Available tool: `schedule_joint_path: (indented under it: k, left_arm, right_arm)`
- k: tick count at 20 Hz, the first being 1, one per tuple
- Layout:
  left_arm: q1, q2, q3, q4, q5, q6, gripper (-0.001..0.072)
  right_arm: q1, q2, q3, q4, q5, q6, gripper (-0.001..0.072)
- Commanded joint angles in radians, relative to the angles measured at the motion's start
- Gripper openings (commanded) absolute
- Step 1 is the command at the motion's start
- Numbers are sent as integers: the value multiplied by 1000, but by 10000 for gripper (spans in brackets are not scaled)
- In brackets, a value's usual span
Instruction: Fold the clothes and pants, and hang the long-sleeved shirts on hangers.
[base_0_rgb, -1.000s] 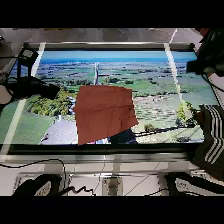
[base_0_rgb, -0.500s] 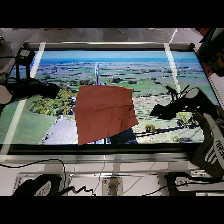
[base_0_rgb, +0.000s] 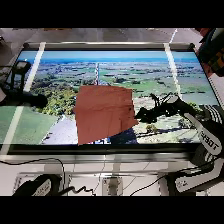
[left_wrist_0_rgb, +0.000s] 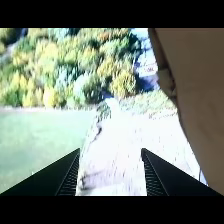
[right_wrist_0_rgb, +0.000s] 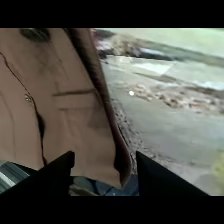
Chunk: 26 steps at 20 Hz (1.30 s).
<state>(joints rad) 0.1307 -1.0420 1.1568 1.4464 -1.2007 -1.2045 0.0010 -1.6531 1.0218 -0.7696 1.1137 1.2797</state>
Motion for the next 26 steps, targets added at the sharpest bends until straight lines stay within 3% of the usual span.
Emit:
schedule_joint_path:
  k: [1, 3, 5, 8, 10, 16, 22, 23, 26]
  left_arm:
    - [128, -68, -48, -69, -203, 13, 421]
    - [183, -101, -136, -194, -202, 31, 428]
    - [216, -126, -251, -302, -173, 54, 432]
    - [220, -149, -402, -378, -78, 92, 432]
    - [220, -174, -477, -436, -57, 126, 431]
    - [212, -237, -579, -493, 23, 188, 432]
    - [101, -336, -588, -676, 97, 279, 421]
    - [79, -348, -588, -664, 98, 279, 403]
    - [51, -355, -579, -655, 87, 306, 27]
  right_arm:
    - [15, -33, 16, 5, -8, -18, 378]
    - [26, -47, 16, 3, 2, -27, 360]
    - [39, -50, 16, 10, 16, -71, 235]
    - [58, -50, 16, 9, 53, -124, 205]
    - [67, -50, 16, 11, 52, -134, 28]
    - [72, -49, 16, 14, 40, -194, 20]
    - [72, -48, 17, 14, 39, -194, 20]
    - [72, -48, 21, 14, 47, -195, 20]
    - [72, -33, 66, 13, 88, -204, 19]
